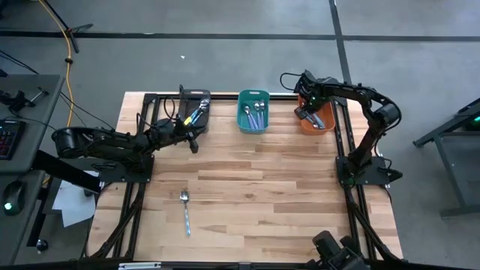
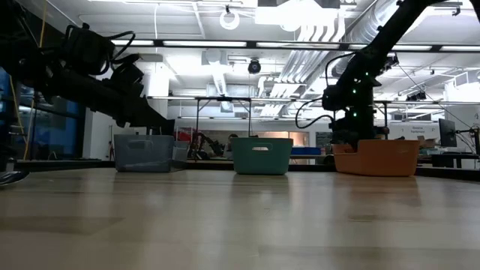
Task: Sort silverware by color (type)
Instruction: Put the blue spoon into the orange bin, then put the white spoon into the black bin
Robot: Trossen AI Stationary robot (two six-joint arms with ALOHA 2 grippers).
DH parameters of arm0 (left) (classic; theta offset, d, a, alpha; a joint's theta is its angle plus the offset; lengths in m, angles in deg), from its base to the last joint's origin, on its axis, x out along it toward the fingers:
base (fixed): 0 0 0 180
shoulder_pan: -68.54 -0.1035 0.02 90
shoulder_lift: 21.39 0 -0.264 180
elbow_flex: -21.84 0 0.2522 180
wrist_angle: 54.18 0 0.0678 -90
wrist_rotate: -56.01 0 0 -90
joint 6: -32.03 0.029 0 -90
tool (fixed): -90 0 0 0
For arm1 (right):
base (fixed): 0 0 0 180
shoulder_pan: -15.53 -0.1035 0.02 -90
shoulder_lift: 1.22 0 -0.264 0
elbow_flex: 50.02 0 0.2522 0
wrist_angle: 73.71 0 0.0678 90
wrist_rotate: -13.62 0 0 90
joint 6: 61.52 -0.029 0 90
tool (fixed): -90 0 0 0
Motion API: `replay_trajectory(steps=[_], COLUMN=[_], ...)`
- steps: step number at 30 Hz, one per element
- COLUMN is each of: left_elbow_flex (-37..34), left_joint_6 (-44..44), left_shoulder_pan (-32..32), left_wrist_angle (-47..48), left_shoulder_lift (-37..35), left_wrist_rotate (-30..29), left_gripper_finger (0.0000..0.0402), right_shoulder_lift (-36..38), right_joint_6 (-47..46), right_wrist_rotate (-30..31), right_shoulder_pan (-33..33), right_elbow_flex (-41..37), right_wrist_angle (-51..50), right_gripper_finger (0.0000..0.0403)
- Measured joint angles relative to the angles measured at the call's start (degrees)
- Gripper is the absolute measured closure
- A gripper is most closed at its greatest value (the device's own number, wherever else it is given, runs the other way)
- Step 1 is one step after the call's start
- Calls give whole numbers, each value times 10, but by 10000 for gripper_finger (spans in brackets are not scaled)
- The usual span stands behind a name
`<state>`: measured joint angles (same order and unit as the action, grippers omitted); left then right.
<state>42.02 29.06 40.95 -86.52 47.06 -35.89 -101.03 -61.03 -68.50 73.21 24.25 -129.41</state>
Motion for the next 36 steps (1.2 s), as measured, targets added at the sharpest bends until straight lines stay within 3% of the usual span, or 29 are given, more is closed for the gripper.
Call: replay_trajectory(steps=[7,11,16,21,29,36], left_elbow_flex=[4,25,56,105,253,361], left_joint_6=[30,31,31,17,-83,-184], left_shoulder_pan=[16,34,68,118,198,272], left_wrist_angle=[30,90,182,322,642,840], left_shoulder_lift=[-3,-17,-39,-61,-71,-69], left_wrist_rotate=[0,1,0,-12,-49,-78], left_gripper_finger=[367,367,367,367,367,366], right_shoulder_lift=[1,19,86,169,264,293], right_joint_6=[15,22,58,81,74,77], right_wrist_rotate=[31,35,31,-17,-42,-44], right_shoulder_pan=[-17,-33,-68,-107,-172,-202], right_elbow_flex=[35,62,49,-40,-180,-197], right_wrist_angle=[-25,-34,24,189,442,516], right_gripper_finger=[316,298,330,395,393,399])
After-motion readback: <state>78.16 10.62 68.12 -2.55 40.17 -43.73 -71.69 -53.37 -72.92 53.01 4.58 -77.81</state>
